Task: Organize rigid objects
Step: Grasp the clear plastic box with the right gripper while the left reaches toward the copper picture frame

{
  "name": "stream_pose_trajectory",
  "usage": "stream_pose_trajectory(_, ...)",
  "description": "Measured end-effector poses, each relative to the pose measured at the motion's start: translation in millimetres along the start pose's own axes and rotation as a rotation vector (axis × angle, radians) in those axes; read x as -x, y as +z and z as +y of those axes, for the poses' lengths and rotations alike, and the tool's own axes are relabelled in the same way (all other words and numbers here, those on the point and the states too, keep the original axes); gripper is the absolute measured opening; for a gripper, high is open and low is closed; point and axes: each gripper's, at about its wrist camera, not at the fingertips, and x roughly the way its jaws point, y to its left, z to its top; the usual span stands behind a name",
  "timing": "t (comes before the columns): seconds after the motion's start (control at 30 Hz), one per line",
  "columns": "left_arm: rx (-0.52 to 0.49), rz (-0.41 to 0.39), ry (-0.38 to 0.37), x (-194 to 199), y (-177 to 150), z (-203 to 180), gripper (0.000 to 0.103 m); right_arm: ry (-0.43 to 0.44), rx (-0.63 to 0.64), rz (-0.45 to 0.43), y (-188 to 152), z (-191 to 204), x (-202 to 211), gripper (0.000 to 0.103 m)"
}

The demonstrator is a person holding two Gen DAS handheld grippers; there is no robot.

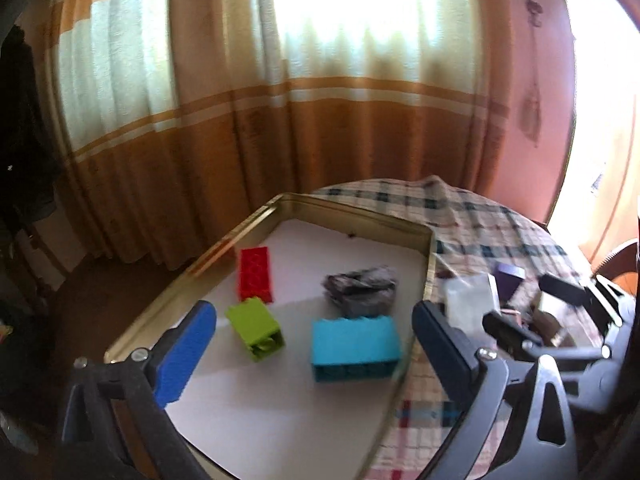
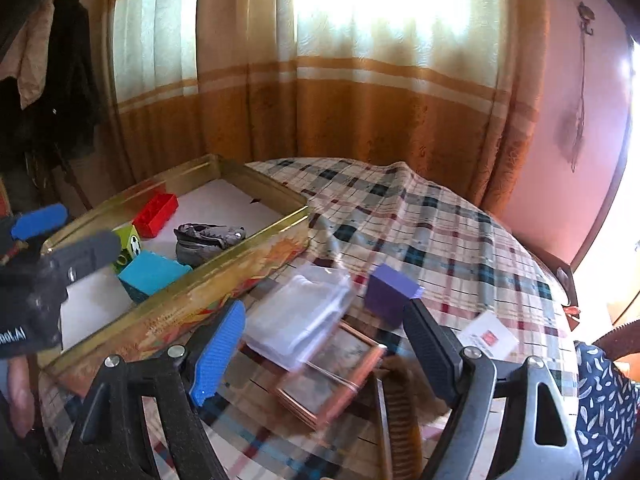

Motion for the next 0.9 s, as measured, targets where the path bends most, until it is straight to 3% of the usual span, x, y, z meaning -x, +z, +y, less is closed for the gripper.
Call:
stream_pose_trajectory(0.37, 0.078, 0.016, -0.012, -9, -8, 23, 0.1, -0.115, 0.055, 0.134, 4, 32, -52, 0.083)
stream_pose_trajectory(0.43, 0.079, 0.019, -0.02, -10, -9, 22, 0.1, -0.141, 0.054, 0.146, 5, 30, -56, 0.074)
stream_pose_trajectory(0.5, 0.078, 0.019, -0.033, -9, -9, 21, 0.1, -0.156, 0.072, 0.136, 5, 32, -54, 0.062)
stream_pose_trajectory(0.57, 0.075, 0.015, -0.051, -7, -9, 19, 0.1, -0.143, 0.074, 0.119, 3, 32, -48, 0.057)
stream_pose_trajectory(0.7, 0.062, 0.007, -0.083, -2, -9, 9, 0.1, -0.132, 0.064, 0.051, -2, 27, -26, 0.057)
stream_pose_trajectory(0.9, 0.01, -0.015, -0.144, 8, -11, -21, 0.1, -0.141, -0.027, -0.084, -10, -10, 25, 0.057)
